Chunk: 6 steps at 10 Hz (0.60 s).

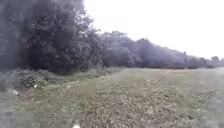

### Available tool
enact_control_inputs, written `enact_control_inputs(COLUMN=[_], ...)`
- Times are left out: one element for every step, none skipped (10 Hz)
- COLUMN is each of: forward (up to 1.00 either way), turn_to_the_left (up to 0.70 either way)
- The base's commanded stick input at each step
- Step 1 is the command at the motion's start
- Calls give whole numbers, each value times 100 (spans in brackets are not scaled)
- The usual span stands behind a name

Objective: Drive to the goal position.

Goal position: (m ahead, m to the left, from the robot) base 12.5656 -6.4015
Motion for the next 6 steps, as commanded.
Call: enact_control_inputs(forward=[60, 60, 60, 60, 60, 60], turn_to_the_left=[-15, -15, -15, -15, -15, -15])
